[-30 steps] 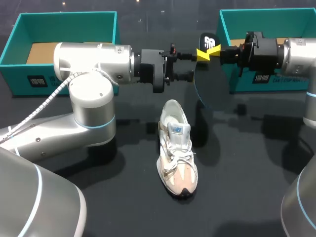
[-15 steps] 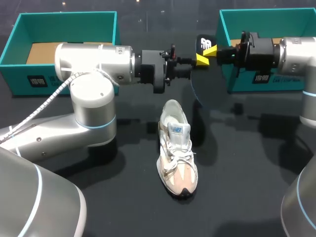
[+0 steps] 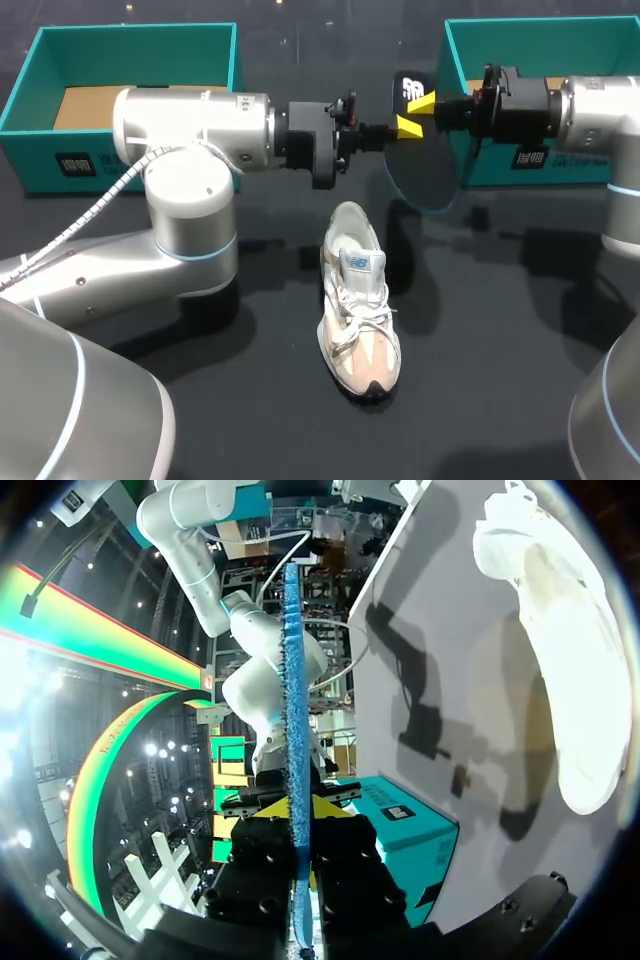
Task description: Take the shoe out of the shoebox, open the shoe tongue, remove and reinsert the insole, then place the shoe into the shoebox
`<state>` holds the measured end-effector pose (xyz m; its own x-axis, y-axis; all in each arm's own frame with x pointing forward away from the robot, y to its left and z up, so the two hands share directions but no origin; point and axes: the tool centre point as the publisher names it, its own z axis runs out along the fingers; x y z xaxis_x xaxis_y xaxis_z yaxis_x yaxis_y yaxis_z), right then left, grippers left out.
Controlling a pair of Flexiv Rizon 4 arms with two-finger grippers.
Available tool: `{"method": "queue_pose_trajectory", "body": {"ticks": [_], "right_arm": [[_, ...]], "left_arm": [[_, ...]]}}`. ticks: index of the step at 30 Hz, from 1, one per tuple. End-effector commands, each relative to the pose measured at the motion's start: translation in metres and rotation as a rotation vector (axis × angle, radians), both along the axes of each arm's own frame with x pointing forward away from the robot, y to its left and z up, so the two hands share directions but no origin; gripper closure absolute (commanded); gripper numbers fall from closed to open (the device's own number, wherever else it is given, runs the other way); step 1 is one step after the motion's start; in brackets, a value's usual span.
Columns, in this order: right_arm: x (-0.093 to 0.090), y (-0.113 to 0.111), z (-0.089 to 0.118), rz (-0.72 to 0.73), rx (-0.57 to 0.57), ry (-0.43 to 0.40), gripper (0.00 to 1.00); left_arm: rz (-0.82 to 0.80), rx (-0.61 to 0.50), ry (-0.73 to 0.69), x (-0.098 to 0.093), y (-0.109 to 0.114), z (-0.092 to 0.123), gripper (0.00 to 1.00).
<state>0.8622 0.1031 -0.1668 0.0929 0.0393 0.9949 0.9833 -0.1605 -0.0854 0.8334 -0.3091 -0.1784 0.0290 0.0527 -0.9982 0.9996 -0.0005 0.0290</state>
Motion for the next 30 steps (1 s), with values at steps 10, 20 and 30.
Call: {"method": "queue_pose_trajectory", "body": {"ticks": [10, 20, 30], "right_arm": [[-0.031, -0.026, 0.009, -0.014, 0.02, -0.045, 0.0], [-0.055, -0.042, 0.012, 0.002, 0.01, -0.077, 0.0], [-0.068, -0.046, 0.013, 0.006, -0.005, -0.091, 0.0]], "left_arm": [[0.057, 0.022, 0.032, -0.013, 0.046, 0.007, 1.0], [0.091, 0.065, 0.371, -0.032, 0.082, 0.007, 1.0], [0.11, 0.082, 0.845, -0.042, 0.106, 0.007, 1.0]]}}
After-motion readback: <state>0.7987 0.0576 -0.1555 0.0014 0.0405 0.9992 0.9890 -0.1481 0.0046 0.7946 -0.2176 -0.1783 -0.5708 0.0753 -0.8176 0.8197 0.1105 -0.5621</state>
